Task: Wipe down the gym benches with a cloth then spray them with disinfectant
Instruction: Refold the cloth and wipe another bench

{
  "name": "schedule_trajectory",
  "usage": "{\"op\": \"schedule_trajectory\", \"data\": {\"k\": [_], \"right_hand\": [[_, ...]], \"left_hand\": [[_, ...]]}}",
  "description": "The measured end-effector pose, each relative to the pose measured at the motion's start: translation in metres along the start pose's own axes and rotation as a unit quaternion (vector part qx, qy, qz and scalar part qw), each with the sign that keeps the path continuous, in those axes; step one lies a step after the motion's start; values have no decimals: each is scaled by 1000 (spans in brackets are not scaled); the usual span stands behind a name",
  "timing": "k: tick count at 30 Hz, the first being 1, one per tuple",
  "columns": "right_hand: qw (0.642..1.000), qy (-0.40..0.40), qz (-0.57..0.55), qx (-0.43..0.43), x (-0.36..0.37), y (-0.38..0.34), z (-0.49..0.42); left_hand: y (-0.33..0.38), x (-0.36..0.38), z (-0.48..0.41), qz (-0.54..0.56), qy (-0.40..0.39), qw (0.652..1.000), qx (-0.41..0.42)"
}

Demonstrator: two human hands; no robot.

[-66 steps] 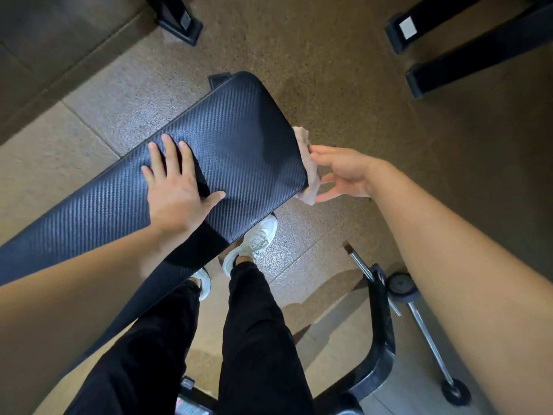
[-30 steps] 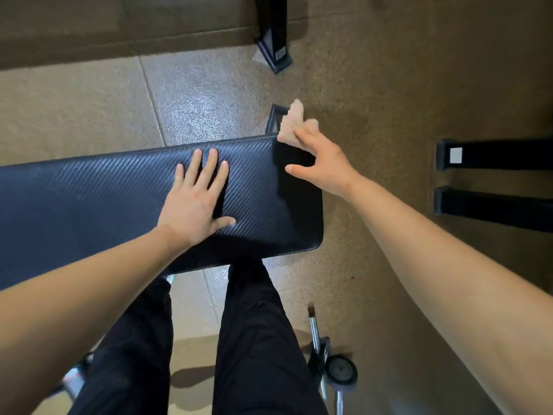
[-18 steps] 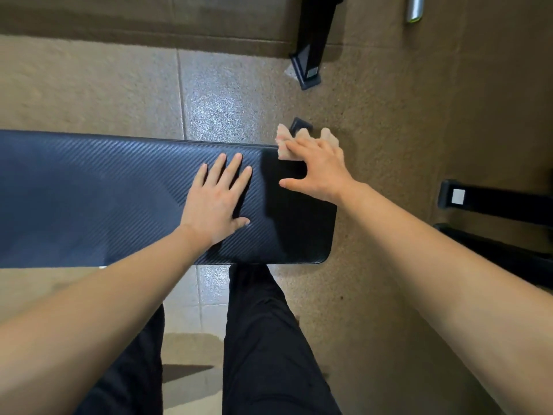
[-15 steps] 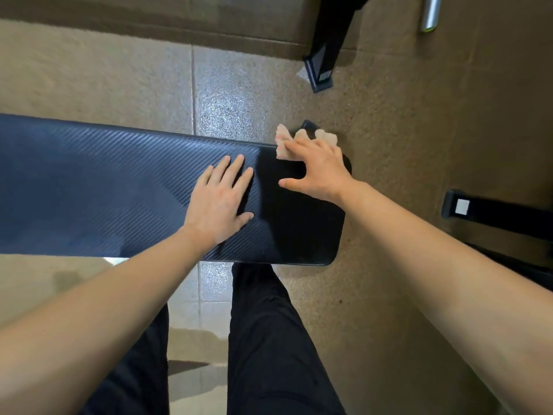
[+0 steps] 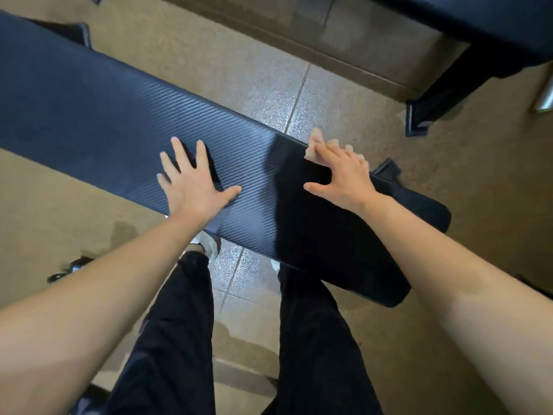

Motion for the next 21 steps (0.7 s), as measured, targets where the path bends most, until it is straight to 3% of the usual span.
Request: {"op": "schedule_trajectory", "data": {"k": [3,10,21], "right_hand": [[1000,1,4,-9,4,-28,-16],[1000,-12,6,-11,15,-84,-47],[998,-8,50,-25,37,-168,-99]], "left_hand": [[-11,10,-9,16,-27,1000,1],[-25,9,-12,-22,-10,999,42],[-74,6,-21,-13,-3,971,238]]}}
Point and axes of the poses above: each hand's wrist, its own z-axis away from the middle knuckle, its own x-axis out of the palm, y = z × x, the point moved 9 cm from there along -z, towards the middle knuckle, and after that the axes turned 6 degrees about -z, right-handed, at the moved point
